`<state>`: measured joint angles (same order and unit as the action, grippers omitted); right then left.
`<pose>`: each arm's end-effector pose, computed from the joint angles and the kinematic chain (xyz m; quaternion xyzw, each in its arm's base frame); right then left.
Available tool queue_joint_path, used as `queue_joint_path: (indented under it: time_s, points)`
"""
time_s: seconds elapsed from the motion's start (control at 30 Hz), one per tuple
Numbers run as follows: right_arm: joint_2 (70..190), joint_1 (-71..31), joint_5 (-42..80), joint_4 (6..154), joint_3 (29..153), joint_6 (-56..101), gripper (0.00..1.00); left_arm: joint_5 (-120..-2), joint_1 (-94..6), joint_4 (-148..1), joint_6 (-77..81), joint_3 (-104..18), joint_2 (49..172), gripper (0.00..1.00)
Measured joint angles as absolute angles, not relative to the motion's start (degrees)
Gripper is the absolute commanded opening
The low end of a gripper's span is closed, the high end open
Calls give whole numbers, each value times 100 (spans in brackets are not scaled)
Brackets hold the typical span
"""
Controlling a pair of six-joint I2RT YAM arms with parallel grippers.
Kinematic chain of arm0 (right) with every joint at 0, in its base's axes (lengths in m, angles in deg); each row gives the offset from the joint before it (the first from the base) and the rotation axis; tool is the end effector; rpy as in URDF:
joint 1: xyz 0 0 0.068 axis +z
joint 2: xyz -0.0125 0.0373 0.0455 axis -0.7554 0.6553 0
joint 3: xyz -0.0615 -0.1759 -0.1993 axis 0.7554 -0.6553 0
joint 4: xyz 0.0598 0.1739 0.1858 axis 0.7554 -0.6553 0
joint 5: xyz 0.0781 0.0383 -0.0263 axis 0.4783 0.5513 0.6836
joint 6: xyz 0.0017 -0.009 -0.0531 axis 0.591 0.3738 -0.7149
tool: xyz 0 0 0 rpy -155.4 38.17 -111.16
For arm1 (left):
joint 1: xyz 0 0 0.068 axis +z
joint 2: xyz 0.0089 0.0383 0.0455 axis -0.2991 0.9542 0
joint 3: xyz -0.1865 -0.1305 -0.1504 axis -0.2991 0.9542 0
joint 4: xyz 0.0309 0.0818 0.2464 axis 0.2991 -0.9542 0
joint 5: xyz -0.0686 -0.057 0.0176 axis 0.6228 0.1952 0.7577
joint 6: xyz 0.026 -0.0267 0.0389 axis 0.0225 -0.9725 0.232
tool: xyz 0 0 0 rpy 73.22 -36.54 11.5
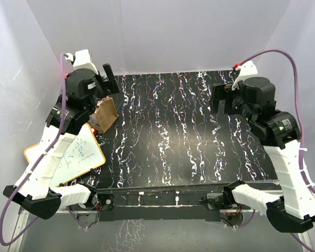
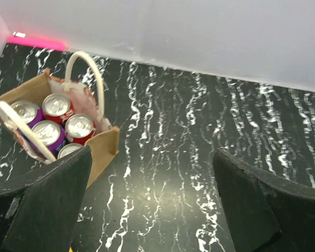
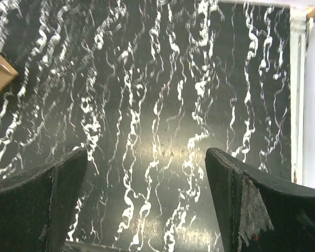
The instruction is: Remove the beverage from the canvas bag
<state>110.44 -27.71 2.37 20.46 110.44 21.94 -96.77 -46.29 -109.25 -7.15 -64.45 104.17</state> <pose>0.1530 0.0536 0.4827 -0.0697 0.8454 0.0583 0.5264 0.2096 -0.0967 0.4980 -0.0996 0.7515 -0.0963 0.6450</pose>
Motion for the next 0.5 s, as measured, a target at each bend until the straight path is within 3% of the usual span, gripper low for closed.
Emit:
queue_joint_path:
  time_s: [0.5]
  points:
    - [9759, -3206, 372, 3318, 7943, 2657, 98, -9345, -3332, -9697, -715, -3865, 10068, 97]
